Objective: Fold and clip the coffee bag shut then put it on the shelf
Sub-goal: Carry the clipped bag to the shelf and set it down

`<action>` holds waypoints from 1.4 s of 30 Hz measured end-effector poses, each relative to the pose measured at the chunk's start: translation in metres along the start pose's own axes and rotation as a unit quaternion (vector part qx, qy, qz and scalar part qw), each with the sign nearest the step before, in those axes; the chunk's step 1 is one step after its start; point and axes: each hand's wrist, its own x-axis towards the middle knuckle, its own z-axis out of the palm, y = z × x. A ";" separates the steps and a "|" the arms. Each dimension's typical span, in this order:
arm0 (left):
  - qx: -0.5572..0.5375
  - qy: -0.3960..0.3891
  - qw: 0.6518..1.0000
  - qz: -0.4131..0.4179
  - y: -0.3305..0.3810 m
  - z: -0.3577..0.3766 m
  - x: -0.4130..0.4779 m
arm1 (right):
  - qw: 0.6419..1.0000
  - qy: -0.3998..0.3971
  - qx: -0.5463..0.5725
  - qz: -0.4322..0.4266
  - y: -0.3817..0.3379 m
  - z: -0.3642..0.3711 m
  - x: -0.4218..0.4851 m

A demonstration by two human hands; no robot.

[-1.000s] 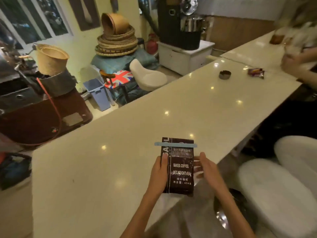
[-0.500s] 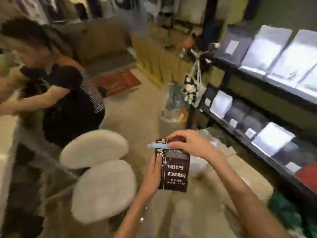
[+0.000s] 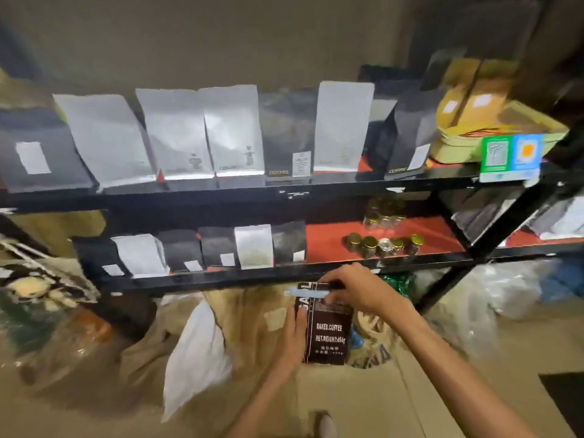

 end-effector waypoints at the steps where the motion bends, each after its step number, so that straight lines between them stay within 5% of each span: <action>1: -0.029 -0.039 0.999 -0.021 -0.002 0.010 0.020 | 1.000 0.011 0.003 0.013 0.016 -0.005 0.002; 4: 0.029 -0.121 0.992 -0.028 -0.009 0.033 0.098 | 0.998 0.044 0.008 0.041 0.063 -0.018 0.024; 8: 0.214 -0.041 0.975 0.032 0.062 0.043 0.145 | 0.994 0.091 -0.006 0.056 0.120 -0.033 0.087; 12: 0.430 0.113 0.885 0.140 0.094 0.022 0.194 | 0.993 0.101 0.004 0.057 0.155 -0.042 0.157; 16: 0.557 0.083 0.815 0.139 0.128 -0.007 0.251 | 0.996 0.059 0.002 0.063 0.165 -0.035 0.210; 21: 0.534 0.004 0.846 -0.011 0.129 -0.024 0.288 | 0.995 0.060 0.012 0.082 0.174 -0.010 0.238; 30: 0.541 -0.002 0.838 0.075 0.092 -0.038 0.304 | 0.994 0.081 0.020 0.077 0.187 0.023 0.249; 35: 0.456 0.006 0.888 0.063 0.089 -0.039 0.304 | 0.993 0.086 0.038 0.076 0.189 0.031 0.255; 42: 0.415 0.004 0.908 0.045 0.097 -0.040 0.306 | 0.989 0.076 0.086 0.091 0.196 0.032 0.260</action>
